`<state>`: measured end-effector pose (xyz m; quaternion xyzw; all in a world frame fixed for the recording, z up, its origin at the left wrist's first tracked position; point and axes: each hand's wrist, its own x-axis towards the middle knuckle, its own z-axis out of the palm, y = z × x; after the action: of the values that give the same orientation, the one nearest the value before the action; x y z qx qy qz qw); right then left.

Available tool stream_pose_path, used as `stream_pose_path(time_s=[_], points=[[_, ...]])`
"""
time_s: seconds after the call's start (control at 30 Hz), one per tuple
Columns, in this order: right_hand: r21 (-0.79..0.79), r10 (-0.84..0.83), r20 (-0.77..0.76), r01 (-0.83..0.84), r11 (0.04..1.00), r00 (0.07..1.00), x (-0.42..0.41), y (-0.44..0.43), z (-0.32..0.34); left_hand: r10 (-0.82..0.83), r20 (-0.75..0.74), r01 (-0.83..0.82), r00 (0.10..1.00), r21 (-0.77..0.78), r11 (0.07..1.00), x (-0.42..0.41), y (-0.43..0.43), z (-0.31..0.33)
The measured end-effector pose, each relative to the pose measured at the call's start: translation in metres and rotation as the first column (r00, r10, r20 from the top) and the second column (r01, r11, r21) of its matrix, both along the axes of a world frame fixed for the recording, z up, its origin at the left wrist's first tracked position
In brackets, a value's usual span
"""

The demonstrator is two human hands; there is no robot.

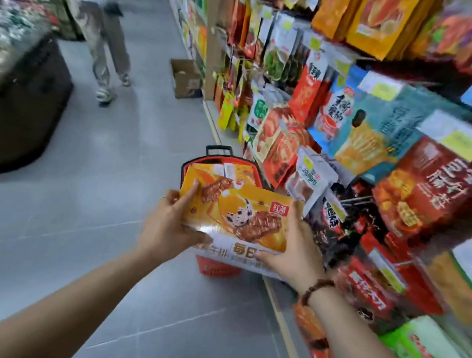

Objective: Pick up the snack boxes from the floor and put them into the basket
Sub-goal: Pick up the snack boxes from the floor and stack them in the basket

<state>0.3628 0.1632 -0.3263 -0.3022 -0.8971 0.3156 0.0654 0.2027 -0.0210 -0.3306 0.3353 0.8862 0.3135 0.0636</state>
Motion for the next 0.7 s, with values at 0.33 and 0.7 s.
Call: stream_pose_path(time_s=[0.33, 0.7], points=[[-0.033, -0.054, -0.003, 0.054, 0.998, 0.999, -0.205, 0.004, -0.027, -0.073, -0.001, 0.072, 0.997, -0.065, 0.995, -0.216, 0.012, -0.018], [-0.076, -0.242, 0.119, 0.252, 0.965, 0.963, -0.351, 0.035, -0.053, -0.261, 0.064, 0.268, 0.963, -0.158, 0.950, -0.391, 0.075, -0.038]])
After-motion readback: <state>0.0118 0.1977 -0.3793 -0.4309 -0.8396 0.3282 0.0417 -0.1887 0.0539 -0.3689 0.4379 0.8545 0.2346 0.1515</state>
